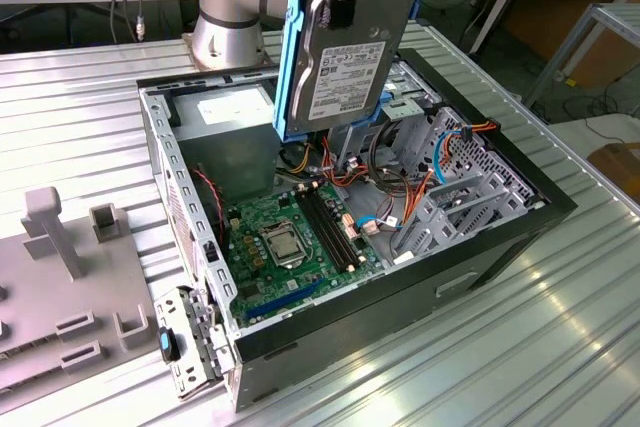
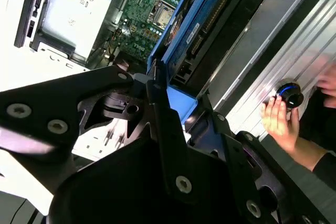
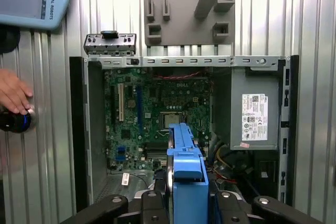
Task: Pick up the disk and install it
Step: 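Pick up the disk, then insert the disk into the insertion slot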
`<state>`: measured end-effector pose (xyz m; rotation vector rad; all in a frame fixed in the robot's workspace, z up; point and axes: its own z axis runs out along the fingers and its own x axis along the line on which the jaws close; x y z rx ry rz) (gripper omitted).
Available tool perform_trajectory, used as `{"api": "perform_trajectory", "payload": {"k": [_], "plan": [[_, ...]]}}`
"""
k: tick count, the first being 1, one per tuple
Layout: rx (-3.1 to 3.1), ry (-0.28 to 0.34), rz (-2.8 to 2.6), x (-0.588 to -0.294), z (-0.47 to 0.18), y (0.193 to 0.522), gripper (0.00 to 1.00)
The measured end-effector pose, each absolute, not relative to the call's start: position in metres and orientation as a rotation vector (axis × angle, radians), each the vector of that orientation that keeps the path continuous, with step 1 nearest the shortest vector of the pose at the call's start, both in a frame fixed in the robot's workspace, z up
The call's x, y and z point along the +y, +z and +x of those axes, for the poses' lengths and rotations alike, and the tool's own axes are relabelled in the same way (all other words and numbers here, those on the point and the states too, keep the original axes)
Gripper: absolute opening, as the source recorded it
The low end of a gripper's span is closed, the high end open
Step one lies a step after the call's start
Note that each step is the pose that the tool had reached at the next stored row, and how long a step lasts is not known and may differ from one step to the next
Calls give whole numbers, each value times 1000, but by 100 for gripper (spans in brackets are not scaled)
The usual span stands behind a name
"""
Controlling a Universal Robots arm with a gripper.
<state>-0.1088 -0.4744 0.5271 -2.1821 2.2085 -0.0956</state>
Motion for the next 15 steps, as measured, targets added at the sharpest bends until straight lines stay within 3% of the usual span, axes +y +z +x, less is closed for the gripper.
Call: {"api": "perform_trajectory", "payload": {"k": [15], "plan": [[2213,-87,-2186,-474,-88,527,37]]}}
